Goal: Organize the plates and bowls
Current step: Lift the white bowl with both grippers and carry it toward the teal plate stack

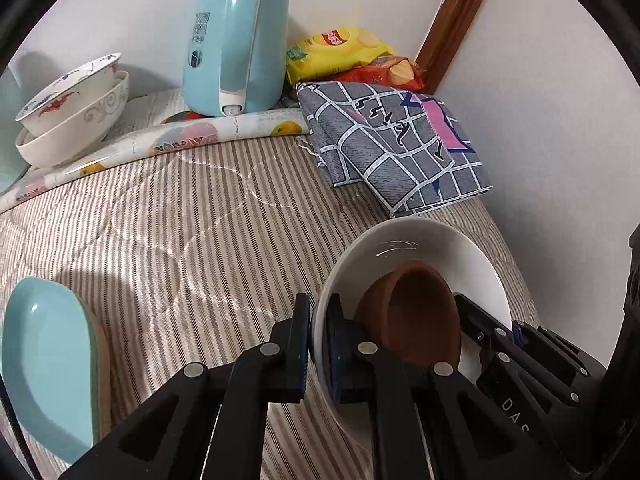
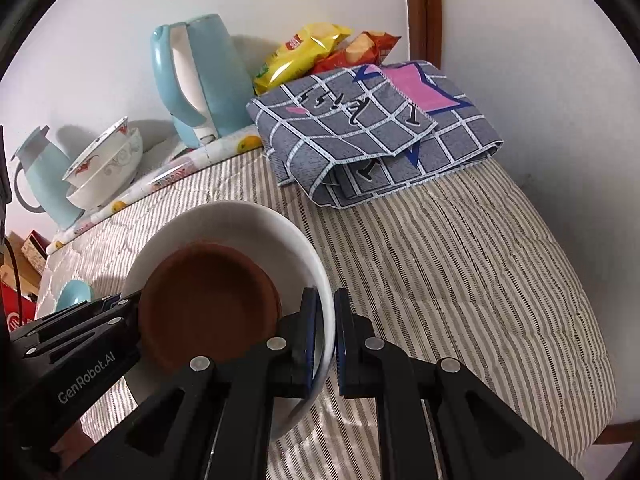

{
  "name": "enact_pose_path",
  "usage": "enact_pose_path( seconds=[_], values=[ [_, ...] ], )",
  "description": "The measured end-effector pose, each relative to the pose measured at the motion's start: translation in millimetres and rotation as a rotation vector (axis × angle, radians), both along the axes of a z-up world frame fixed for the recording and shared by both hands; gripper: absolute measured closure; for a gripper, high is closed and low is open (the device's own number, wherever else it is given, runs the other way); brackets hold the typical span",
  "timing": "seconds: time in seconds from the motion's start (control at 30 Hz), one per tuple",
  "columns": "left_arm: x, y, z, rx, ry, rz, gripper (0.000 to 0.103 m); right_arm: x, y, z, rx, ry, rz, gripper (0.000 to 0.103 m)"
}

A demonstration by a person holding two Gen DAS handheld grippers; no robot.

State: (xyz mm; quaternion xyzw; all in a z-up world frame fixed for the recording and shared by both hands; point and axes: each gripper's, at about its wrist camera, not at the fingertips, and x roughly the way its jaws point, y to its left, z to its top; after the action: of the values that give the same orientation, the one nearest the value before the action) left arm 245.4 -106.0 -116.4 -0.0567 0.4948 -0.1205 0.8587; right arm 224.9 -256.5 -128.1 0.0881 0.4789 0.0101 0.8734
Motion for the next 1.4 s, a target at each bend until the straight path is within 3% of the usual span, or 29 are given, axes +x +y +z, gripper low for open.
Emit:
enact_pose_path(
  seconds=[1.4],
  values=[
    [-45.0,70.3,41.7,-0.006,-0.072,0.071,0.095,-32.9,62.8,45.0,-0.003,-0.082,0.073,0.095]
  ],
)
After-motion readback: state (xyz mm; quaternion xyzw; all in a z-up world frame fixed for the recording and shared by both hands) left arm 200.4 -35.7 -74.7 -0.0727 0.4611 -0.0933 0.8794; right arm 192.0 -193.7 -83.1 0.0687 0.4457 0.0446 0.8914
